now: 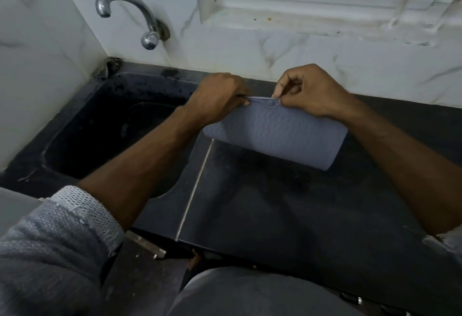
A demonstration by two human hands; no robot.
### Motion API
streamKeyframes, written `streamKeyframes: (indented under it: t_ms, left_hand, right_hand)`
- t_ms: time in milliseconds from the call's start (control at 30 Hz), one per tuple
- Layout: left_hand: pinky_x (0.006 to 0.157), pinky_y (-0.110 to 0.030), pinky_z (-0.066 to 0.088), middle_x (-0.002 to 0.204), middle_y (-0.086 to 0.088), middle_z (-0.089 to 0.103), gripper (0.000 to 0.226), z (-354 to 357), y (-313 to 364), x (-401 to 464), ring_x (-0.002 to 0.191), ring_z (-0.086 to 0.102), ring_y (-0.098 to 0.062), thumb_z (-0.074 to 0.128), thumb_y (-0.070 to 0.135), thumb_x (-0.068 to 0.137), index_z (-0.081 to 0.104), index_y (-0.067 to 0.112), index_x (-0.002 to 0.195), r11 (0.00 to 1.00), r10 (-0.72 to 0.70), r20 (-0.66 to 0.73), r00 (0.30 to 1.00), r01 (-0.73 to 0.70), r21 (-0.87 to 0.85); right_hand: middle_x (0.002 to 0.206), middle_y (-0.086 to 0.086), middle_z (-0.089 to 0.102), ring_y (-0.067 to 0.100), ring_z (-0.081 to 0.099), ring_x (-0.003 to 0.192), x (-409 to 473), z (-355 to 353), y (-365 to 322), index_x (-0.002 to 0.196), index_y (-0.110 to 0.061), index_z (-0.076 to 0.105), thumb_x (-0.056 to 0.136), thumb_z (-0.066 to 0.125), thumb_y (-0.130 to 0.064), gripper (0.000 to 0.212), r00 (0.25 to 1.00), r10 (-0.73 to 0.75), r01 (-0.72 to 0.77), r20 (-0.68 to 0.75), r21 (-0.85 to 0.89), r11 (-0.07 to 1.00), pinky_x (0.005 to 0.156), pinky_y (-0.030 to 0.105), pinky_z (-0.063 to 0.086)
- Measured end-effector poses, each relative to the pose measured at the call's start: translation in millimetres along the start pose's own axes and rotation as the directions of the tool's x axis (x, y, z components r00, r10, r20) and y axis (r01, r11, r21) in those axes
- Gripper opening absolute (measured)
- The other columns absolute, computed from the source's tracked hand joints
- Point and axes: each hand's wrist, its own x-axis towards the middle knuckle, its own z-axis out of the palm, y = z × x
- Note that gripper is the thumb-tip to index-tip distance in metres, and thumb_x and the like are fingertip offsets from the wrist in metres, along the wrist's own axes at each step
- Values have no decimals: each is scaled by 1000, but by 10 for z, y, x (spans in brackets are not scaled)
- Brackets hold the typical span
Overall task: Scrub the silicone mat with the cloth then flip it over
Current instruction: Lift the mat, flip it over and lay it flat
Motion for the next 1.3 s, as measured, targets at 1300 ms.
streamKeyframes:
  t_ms: [1300]
  left_hand:
    - [111,-40,30,152,2,23,79,1233,332,-1479,136,28,-20,71,45,79,33,26,145,951,-57,712,699,255,-174]
  right_hand:
    - [138,15,42,30,40,127,-510,1291,1449,131,-10,45,93,49,-40,49,920,377,-390,-104,-320,864,105,51,37]
